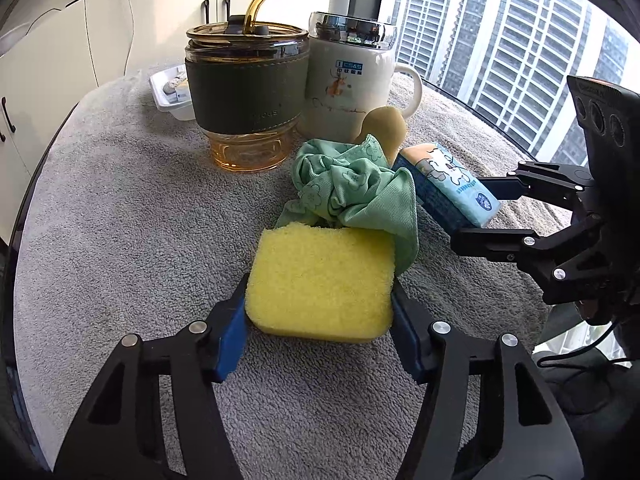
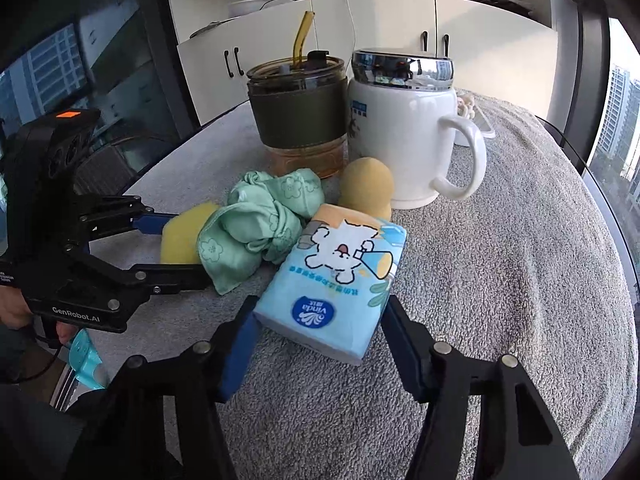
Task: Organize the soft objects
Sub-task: 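Grasp the yellow rectangular sponge with the left tool while the right tool grasps the blue tissue pack, then lift the sponge and tissue pack and carry both over the white tray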
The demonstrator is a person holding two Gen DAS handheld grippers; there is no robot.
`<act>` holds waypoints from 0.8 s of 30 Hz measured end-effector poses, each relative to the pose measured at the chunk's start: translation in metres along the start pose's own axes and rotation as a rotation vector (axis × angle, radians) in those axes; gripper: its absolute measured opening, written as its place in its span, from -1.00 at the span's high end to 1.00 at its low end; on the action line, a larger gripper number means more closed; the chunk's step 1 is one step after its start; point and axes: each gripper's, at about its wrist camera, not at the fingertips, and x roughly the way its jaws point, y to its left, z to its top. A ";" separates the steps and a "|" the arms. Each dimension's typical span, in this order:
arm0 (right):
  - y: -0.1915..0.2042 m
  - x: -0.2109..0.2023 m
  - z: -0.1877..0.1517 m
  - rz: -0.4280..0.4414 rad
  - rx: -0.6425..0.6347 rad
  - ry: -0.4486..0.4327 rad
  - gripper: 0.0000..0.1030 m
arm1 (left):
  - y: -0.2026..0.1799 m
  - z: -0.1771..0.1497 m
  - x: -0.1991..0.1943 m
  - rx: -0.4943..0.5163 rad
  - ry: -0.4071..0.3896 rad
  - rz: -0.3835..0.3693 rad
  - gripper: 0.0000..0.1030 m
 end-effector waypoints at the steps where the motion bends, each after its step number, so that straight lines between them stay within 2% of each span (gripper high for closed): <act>1: 0.000 -0.002 -0.001 -0.001 0.000 -0.001 -0.23 | 0.000 0.000 -0.002 -0.003 -0.004 0.000 -0.16; 16: 0.001 -0.025 -0.010 -0.022 -0.003 -0.001 -0.23 | 0.003 -0.006 -0.024 -0.036 -0.041 0.005 -0.16; 24: -0.011 -0.036 -0.011 -0.049 0.007 -0.004 -0.23 | 0.009 -0.004 -0.029 -0.055 -0.049 0.018 -0.16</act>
